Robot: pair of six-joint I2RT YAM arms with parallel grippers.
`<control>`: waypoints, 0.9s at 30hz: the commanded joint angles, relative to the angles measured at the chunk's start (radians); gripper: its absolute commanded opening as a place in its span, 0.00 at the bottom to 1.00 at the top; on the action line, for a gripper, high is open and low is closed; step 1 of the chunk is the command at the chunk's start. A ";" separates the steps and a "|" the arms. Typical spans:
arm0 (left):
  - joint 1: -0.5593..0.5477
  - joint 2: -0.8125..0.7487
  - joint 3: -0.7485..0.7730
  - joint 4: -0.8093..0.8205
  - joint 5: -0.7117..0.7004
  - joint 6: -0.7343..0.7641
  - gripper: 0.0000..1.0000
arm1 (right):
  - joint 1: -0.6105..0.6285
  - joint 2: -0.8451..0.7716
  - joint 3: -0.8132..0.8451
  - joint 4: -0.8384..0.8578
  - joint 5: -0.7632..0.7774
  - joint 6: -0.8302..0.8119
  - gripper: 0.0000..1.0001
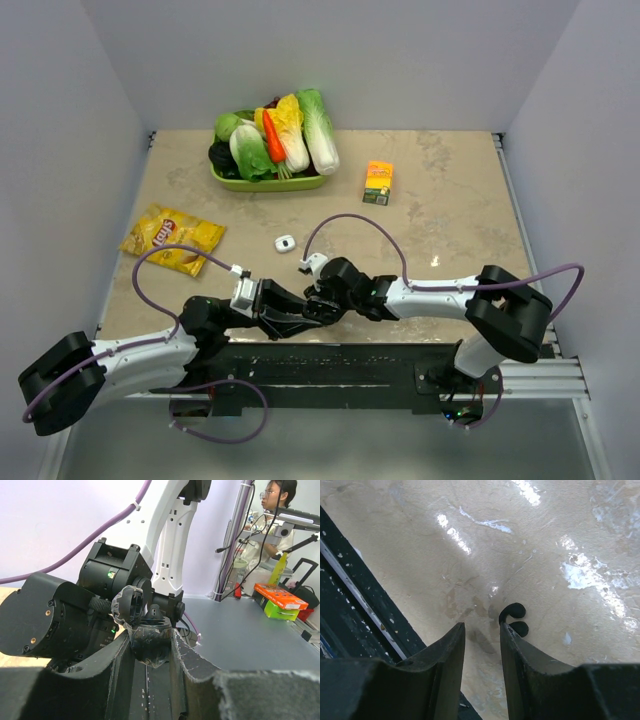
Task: Insert the wireless bluetooth earbuds into the charging case
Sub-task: Pick up the earbud from the center of the board.
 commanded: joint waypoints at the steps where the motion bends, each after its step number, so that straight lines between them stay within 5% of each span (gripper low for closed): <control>1: -0.006 -0.011 -0.005 0.398 -0.016 0.030 0.00 | -0.003 0.000 0.038 0.025 0.078 -0.009 0.39; 14: -0.006 -0.018 -0.008 0.400 -0.016 0.029 0.00 | -0.006 0.002 0.042 -0.001 0.179 0.012 0.38; 27: -0.006 -0.015 -0.011 0.406 -0.017 0.029 0.00 | -0.017 -0.010 0.033 -0.010 0.225 0.026 0.21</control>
